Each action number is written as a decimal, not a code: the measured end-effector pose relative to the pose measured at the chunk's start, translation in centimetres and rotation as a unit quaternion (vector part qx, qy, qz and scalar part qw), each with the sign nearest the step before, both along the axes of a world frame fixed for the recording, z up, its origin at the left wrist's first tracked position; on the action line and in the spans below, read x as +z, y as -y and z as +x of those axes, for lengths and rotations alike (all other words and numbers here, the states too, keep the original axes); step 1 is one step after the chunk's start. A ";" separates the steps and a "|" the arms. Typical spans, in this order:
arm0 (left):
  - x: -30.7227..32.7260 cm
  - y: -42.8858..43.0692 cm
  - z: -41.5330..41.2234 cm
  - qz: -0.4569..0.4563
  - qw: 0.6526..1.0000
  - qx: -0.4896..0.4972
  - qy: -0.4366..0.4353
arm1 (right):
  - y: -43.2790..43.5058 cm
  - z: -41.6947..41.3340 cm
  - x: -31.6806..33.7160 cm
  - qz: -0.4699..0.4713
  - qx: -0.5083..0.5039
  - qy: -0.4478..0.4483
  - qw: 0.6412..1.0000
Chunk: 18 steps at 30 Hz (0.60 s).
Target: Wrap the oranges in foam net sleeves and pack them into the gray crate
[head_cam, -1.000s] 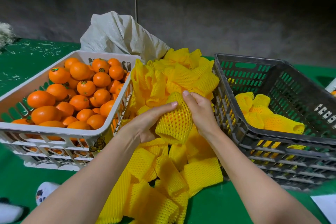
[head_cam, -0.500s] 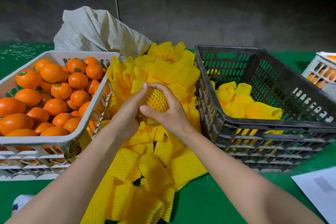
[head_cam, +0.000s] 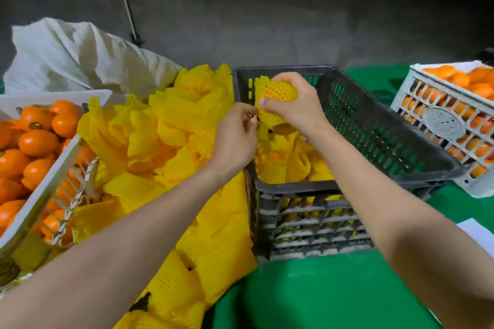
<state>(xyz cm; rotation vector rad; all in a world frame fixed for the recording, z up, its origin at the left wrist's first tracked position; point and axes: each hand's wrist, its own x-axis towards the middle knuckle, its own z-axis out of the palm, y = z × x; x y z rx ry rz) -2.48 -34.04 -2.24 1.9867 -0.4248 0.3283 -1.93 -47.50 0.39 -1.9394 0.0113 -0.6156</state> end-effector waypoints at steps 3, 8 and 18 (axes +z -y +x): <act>-0.1 4.0 1.4 0.202 0.978 -0.058 0.005 | 5.1 3.2 0.2 -0.215 -0.048 -0.128 0.967; -1.8 5.4 2.0 0.513 0.848 -0.125 0.047 | 11.4 6.3 -2.6 -0.515 -0.082 -0.298 0.800; -2.1 4.7 2.3 0.446 0.886 -0.120 0.032 | 15.8 8.1 -7.6 -0.483 0.010 -0.487 0.728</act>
